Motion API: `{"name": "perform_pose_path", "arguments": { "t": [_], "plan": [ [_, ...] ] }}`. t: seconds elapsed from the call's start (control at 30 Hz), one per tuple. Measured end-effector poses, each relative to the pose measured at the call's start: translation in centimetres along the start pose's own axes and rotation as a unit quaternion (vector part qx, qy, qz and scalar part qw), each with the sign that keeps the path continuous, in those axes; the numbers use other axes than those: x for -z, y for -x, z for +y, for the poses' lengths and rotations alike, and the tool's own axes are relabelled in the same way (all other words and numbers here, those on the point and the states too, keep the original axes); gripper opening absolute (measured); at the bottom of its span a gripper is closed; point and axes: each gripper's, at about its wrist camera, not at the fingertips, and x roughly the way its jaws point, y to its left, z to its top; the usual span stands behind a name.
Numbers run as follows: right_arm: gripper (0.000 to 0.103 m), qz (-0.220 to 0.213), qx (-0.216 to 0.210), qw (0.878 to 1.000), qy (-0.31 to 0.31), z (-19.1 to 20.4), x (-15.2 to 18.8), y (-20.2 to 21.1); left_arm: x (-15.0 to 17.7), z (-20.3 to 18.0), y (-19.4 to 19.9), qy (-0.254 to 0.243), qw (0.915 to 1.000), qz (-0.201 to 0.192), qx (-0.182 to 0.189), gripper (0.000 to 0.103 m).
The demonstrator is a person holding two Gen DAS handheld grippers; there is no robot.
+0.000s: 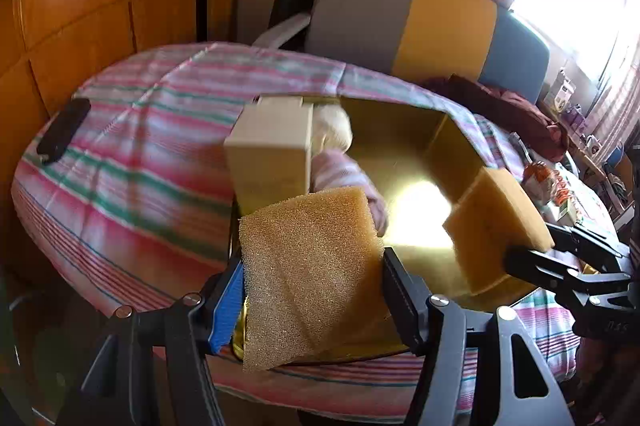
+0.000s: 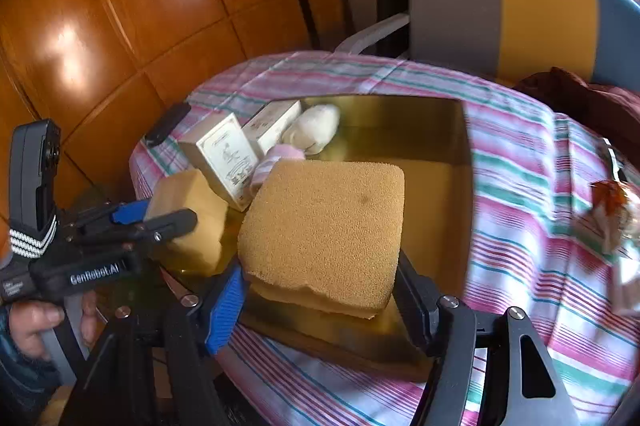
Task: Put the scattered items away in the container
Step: 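Carry both yellow sponges over the gold tray with both tools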
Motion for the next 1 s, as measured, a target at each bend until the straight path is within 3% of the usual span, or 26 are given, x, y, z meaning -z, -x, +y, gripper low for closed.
{"name": "perform_pose_path", "arguments": {
  "t": [0.33, 0.47, 0.7, 0.87, 1.0],
  "plan": [
    [0.070, 0.055, -0.021, 0.998, -0.010, 2.2, -0.2, -5.2, 0.8, 1.0, -1.8, 0.002, 0.9997, 0.025, 0.006, 0.066],
    [0.073, 0.074, -0.047, 0.996, -0.033, 2.3, 0.0, -6.2, 0.7, 1.6, -1.7, 0.017, 0.9991, 0.028, 0.029, 0.068],
    [0.087, 0.073, -0.095, 0.990, -0.077, 1.6, 0.4, -5.3, 0.5, 1.4, -1.0, -0.004, 0.9989, 0.033, 0.033, 0.069],
    [0.087, 0.056, -0.098, 0.988, -0.105, 0.5, 0.4, -4.2, 0.4, 1.1, -0.6, -0.012, 0.9991, 0.033, 0.025, 0.069],
    [0.077, 0.059, -0.100, 0.985, -0.127, -0.4, 0.8, -4.6, 0.3, 0.8, -0.5, -0.026, 0.9989, 0.037, 0.018, 0.070]
  ]
}}
